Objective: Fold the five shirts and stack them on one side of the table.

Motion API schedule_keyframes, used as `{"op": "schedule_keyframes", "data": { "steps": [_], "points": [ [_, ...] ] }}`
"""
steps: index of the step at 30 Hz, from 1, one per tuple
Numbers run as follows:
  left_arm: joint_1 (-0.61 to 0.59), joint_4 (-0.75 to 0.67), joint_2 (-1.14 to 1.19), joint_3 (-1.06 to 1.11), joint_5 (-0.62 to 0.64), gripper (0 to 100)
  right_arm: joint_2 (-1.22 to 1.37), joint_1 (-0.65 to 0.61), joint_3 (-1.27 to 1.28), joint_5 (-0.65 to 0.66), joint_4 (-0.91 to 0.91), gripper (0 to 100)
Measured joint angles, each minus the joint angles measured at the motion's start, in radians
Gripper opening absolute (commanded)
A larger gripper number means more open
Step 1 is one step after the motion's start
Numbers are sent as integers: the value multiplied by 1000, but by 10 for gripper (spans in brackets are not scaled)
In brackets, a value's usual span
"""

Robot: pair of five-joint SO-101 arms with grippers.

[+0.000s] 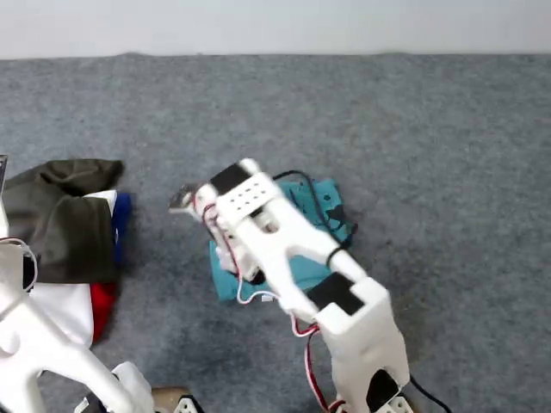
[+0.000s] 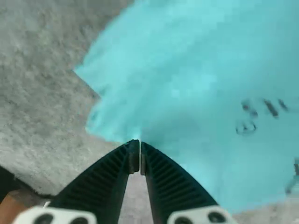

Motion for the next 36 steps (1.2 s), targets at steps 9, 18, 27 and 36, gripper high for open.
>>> {"op": "schedule_keyframes", "data": {
  "steps": [9, 18, 27, 36],
  "points": [
    [0, 0, 0, 0, 0, 35, 57, -66, -5, 0, -130, 9],
    [0, 0, 0, 0, 0, 35, 57, -58, -226, 0, -126, 9],
    [0, 0, 0, 0, 0, 35, 57, 114, -262, 0, -110, 9],
    [0, 0, 0, 0, 0, 35, 77, 390, -262, 0, -282, 9]
  ]
}}
